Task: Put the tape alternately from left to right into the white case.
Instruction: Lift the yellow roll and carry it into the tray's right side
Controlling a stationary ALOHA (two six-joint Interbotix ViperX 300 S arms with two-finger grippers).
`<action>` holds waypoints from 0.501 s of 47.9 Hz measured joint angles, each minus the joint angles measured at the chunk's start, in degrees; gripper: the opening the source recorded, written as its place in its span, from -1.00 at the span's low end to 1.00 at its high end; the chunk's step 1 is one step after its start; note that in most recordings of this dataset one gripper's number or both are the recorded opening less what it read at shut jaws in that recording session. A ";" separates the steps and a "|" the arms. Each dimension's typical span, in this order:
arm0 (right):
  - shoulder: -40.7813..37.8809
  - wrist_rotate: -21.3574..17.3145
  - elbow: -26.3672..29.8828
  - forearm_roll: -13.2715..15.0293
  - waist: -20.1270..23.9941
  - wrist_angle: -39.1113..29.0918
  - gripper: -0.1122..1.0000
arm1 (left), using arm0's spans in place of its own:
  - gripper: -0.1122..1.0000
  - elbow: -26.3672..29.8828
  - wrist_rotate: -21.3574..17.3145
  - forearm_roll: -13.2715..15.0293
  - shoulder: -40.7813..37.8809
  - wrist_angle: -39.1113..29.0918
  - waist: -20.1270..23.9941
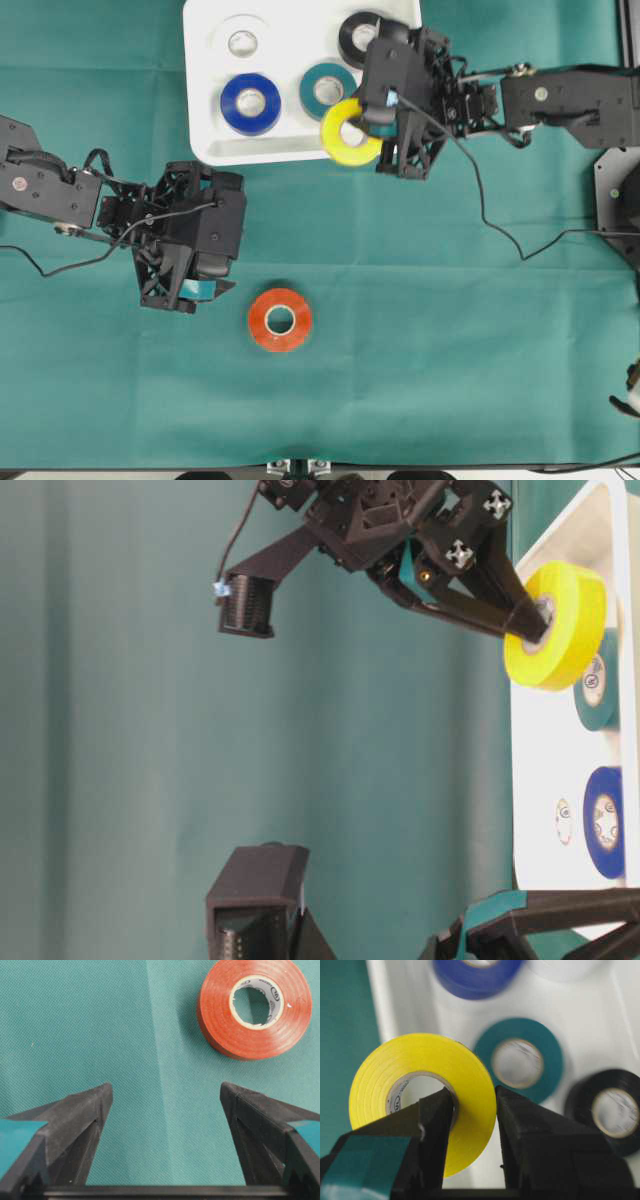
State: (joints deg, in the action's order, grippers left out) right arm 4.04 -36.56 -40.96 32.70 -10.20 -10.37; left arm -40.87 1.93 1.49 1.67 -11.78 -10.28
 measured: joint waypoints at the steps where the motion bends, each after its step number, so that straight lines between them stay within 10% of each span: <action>1: 0.00 0.00 -0.18 0.09 -0.44 0.00 -0.31 | 0.07 0.00 0.00 0.00 0.00 0.00 -0.09; 24: -0.09 0.00 -2.90 0.18 -5.10 2.11 -0.31 | 0.06 0.00 0.00 -0.09 0.00 0.00 -0.09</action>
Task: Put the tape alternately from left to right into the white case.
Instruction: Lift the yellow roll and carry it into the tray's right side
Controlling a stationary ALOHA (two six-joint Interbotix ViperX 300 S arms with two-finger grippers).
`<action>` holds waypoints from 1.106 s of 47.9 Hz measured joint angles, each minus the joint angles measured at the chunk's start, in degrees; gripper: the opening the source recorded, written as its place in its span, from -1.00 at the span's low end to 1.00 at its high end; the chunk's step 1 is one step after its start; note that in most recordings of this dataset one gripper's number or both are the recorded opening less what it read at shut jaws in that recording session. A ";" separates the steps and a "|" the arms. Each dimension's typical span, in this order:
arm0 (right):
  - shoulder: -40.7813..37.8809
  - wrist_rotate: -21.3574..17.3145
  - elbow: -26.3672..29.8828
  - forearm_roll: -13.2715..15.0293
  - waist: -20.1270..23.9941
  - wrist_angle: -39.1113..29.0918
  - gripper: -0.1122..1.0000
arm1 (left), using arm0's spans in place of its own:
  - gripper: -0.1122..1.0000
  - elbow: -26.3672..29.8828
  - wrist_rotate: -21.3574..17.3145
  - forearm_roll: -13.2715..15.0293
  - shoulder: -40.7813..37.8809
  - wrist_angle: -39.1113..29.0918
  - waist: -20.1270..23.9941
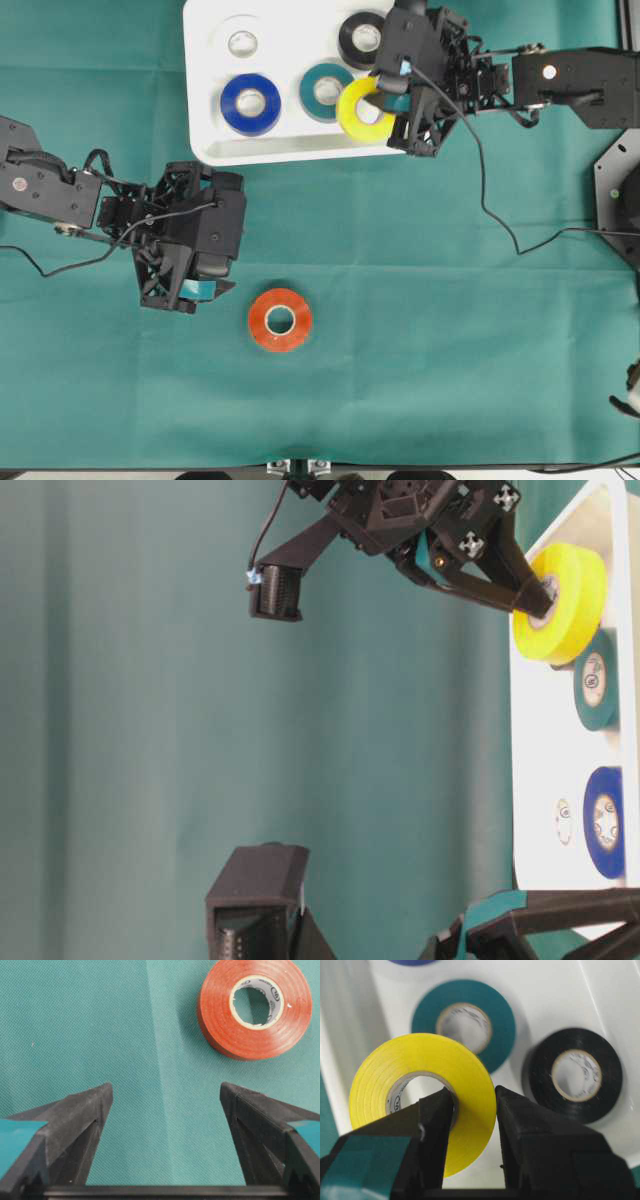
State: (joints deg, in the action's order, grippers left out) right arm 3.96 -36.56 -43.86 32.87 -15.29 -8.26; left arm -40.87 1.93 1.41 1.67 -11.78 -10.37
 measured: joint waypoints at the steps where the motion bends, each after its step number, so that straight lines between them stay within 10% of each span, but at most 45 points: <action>1: 0.09 0.00 -0.09 0.00 -0.09 0.00 -0.31 | 0.06 0.00 0.00 0.00 0.00 0.00 0.00; 53: 0.09 0.00 -1.14 0.00 -3.34 0.09 -0.31 | 0.07 -0.09 0.00 0.09 0.00 0.00 0.00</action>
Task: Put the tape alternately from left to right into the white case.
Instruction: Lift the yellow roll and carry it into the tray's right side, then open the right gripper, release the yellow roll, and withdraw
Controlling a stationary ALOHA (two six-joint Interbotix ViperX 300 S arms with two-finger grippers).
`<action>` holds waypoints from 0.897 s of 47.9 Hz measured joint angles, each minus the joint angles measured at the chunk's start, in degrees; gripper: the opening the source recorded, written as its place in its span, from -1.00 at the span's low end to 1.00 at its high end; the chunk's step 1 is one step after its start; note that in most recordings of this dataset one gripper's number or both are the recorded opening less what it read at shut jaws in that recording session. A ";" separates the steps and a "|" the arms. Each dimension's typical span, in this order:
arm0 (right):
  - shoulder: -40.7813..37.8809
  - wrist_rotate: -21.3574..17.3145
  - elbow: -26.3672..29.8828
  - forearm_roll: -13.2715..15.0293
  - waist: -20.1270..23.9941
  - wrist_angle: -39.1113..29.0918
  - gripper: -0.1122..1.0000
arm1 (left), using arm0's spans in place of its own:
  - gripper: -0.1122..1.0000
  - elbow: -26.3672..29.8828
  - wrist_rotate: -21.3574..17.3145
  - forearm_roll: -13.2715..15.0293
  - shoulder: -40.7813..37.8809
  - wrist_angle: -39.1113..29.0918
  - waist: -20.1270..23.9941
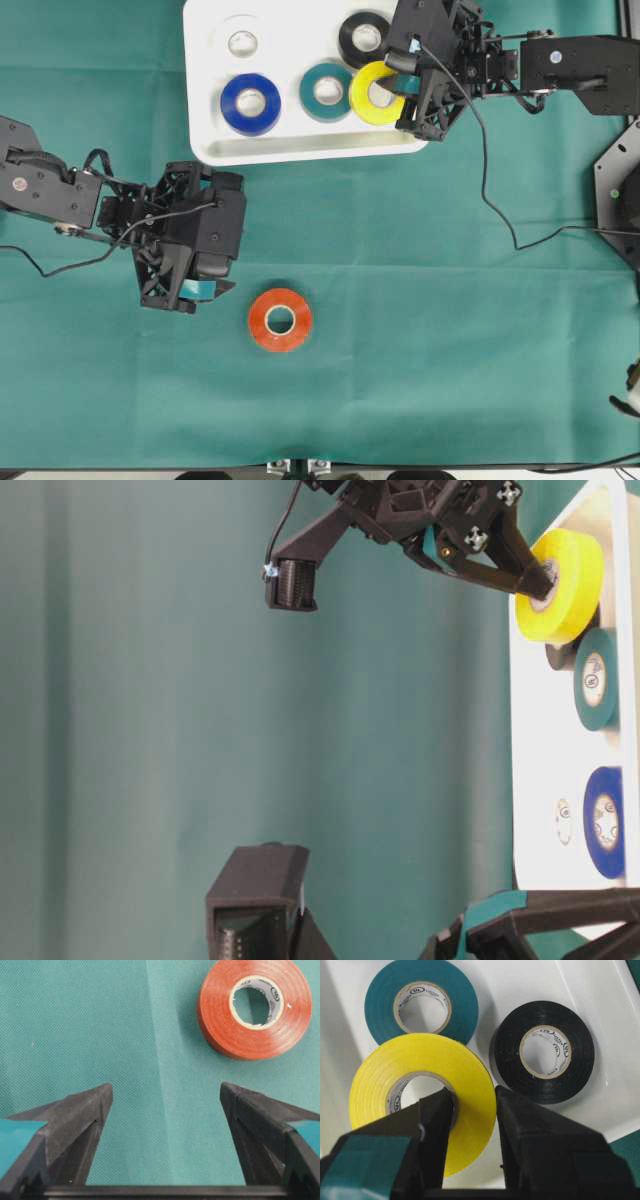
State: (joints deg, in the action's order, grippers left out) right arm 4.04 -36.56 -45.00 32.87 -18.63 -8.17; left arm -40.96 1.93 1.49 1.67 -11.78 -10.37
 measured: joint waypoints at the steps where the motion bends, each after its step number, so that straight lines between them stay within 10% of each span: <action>1: -0.09 0.00 0.00 0.00 0.00 0.09 -0.31 | 0.07 0.09 0.09 0.00 0.00 0.00 0.00; 21: -0.09 0.09 -0.26 0.35 -0.09 -0.53 -0.27 | 0.07 0.09 0.00 0.00 0.00 0.00 0.00; 30: 0.00 0.09 -0.35 0.79 -0.09 -1.41 0.62 | 0.07 0.09 0.00 0.00 0.00 0.00 0.00; 43: 0.00 0.09 -0.35 0.79 -0.09 -1.41 0.51 | 0.07 0.09 0.00 0.00 0.00 0.00 0.00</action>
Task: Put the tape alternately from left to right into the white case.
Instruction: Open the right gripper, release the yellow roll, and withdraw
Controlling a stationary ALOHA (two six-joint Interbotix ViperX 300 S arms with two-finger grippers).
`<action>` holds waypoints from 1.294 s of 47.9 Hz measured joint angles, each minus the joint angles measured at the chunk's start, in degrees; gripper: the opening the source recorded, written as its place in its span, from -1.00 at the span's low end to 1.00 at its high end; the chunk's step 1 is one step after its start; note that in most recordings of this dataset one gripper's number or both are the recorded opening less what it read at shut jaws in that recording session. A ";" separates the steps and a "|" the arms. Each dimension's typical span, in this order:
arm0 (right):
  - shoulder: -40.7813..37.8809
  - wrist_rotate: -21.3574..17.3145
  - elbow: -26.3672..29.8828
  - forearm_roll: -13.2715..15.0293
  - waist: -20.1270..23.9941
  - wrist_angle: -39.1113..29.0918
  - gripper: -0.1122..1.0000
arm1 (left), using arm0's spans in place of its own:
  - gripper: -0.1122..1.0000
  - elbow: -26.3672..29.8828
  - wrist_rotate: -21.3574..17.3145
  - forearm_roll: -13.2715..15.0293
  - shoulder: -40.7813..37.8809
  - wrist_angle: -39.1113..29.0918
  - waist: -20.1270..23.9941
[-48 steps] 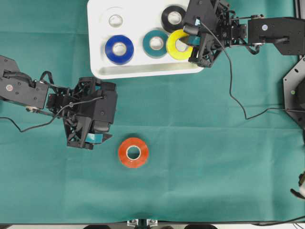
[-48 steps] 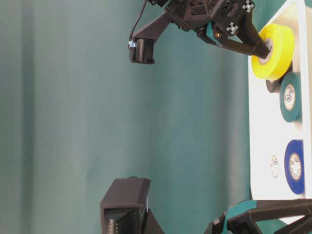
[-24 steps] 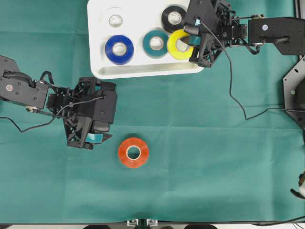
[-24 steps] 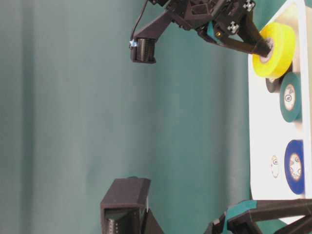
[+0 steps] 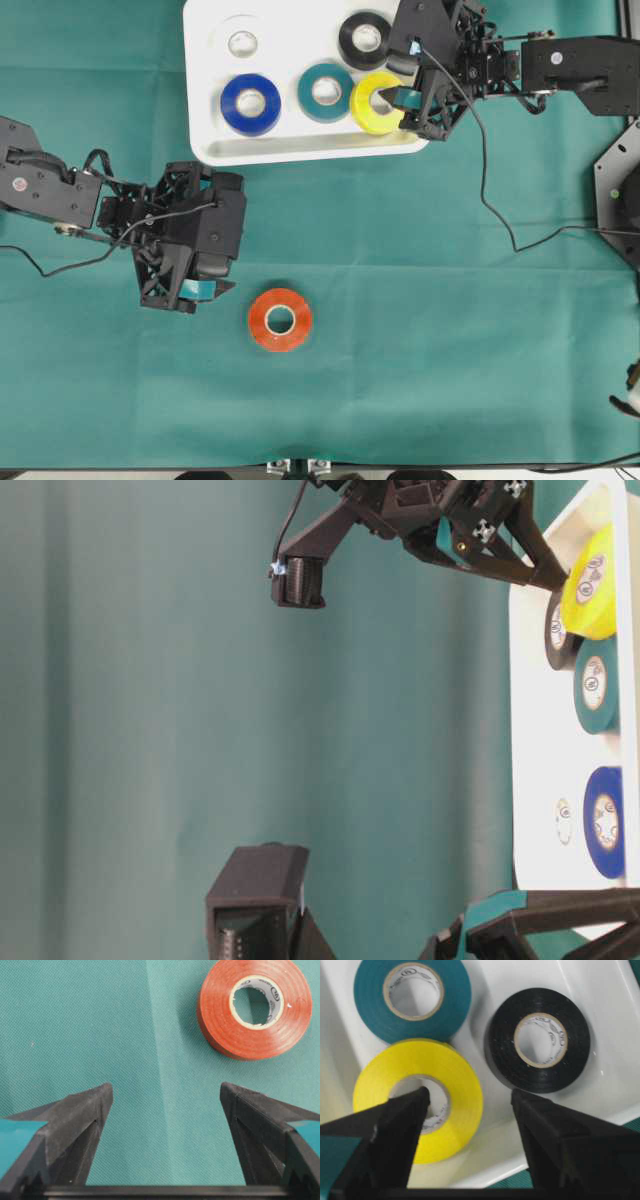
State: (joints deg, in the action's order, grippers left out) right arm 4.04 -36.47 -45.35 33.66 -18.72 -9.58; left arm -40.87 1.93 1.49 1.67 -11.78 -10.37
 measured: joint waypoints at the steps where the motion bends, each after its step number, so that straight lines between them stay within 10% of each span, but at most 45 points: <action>1: 0.00 0.00 0.00 0.00 0.00 0.00 0.51 | 0.07 0.00 0.00 -0.09 0.00 0.00 0.00; 22: 1.76 -0.26 0.00 0.00 0.62 0.97 0.50 | 0.07 0.00 0.00 0.00 0.00 0.00 0.00; 62: 4.31 -0.79 -1.93 0.00 15.82 6.94 0.50 | 0.07 0.00 0.18 0.00 -0.09 0.09 0.00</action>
State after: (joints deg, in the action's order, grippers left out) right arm 8.35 -37.27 -47.29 33.66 -2.90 -2.64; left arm -40.87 2.11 1.49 1.58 -11.69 -10.37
